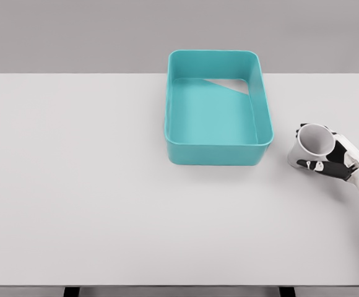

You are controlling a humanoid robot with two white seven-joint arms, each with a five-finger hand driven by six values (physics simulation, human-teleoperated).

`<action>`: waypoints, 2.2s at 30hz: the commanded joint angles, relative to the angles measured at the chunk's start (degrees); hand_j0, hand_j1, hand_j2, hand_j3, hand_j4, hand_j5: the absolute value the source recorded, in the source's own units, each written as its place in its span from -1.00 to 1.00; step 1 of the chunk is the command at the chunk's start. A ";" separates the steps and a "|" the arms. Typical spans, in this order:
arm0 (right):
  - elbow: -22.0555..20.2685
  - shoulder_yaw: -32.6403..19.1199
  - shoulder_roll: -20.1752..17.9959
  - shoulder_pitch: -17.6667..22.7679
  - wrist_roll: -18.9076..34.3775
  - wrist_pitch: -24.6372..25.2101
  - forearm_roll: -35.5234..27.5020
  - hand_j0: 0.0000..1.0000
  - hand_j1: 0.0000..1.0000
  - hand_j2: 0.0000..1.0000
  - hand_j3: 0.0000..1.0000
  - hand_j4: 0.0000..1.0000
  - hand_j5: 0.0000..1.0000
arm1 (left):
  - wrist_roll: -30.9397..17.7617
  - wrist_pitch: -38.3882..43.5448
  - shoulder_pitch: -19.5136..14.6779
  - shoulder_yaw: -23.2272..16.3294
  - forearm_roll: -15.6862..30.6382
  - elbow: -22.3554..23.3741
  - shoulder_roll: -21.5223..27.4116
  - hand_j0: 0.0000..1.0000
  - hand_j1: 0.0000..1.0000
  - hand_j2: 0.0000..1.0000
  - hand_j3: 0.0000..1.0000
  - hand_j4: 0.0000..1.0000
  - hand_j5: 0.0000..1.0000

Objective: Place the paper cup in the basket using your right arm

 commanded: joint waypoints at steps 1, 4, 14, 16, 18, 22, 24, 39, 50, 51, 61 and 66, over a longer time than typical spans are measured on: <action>-0.21 -0.04 -0.09 0.00 0.03 0.00 -0.32 0.36 0.36 0.36 0.36 0.36 0.36 | -0.01 0.00 0.00 0.01 0.03 -0.01 0.00 1.00 1.00 1.00 1.00 1.00 1.00; -0.29 -0.22 -0.09 0.00 0.03 0.00 -0.41 0.33 0.33 0.33 0.33 0.33 0.33 | -0.01 0.00 0.00 0.01 0.03 -0.01 0.00 1.00 1.00 1.00 1.00 1.00 1.00; -3.63 -1.01 -0.18 -0.18 0.03 -0.44 -0.32 0.29 0.29 0.29 0.29 0.29 0.29 | -0.01 0.00 0.00 0.01 0.03 -0.01 0.00 1.00 1.00 1.00 1.00 1.00 1.00; -4.60 -2.24 -0.27 -0.09 0.03 -0.53 -0.23 0.29 0.29 0.29 0.29 0.29 0.29 | -0.01 0.00 0.00 0.01 0.03 -0.01 0.00 1.00 1.00 1.00 1.00 1.00 1.00; -4.95 -2.33 -0.35 -0.18 0.03 -0.44 -0.23 0.28 0.28 0.28 0.28 0.28 0.28 | -0.01 0.00 0.00 0.01 0.03 -0.01 0.00 1.00 1.00 1.00 1.00 1.00 1.00; -7.24 -2.68 -0.44 -0.35 0.03 -0.53 -0.23 0.28 0.28 0.28 0.28 0.28 0.28 | -0.01 0.00 0.00 0.01 0.03 -0.01 0.00 1.00 1.00 1.00 1.00 1.00 1.00; -7.32 -4.26 -0.62 -0.26 0.03 -0.44 -0.06 0.28 0.28 0.28 0.28 0.28 0.28 | -0.01 0.00 0.00 0.01 0.03 -0.01 0.00 1.00 1.00 1.00 1.00 1.00 1.00; -8.99 -4.26 -0.70 -3.95 0.03 0.00 2.41 0.27 0.27 0.27 0.27 0.27 0.27 | -0.01 0.00 0.00 0.01 0.03 -0.01 0.00 1.00 1.00 1.00 1.00 1.00 1.00; -9.17 -4.18 -0.44 -6.94 0.03 0.00 3.99 0.27 0.27 0.27 0.27 0.27 0.27 | -0.01 0.00 0.00 0.01 0.03 -0.01 0.00 1.00 1.00 1.00 1.00 1.00 1.00; -9.08 -4.09 -0.35 -7.73 0.03 0.08 4.69 0.27 0.27 0.27 0.27 0.27 0.27 | -0.01 0.00 0.00 0.01 0.03 -0.01 0.00 1.00 1.00 1.00 1.00 1.00 1.00; -11.81 -3.65 0.44 -9.58 0.03 0.08 7.59 0.27 0.27 0.27 0.27 0.27 0.27 | -0.01 0.00 0.00 0.01 0.03 -0.01 0.00 1.00 1.00 1.00 1.00 1.00 1.00; -11.90 -3.56 2.90 -10.98 0.03 0.08 11.98 0.27 0.27 0.27 0.27 0.27 0.27 | -0.01 0.00 0.00 0.01 0.03 -0.01 0.00 1.00 1.00 1.00 1.00 1.00 1.00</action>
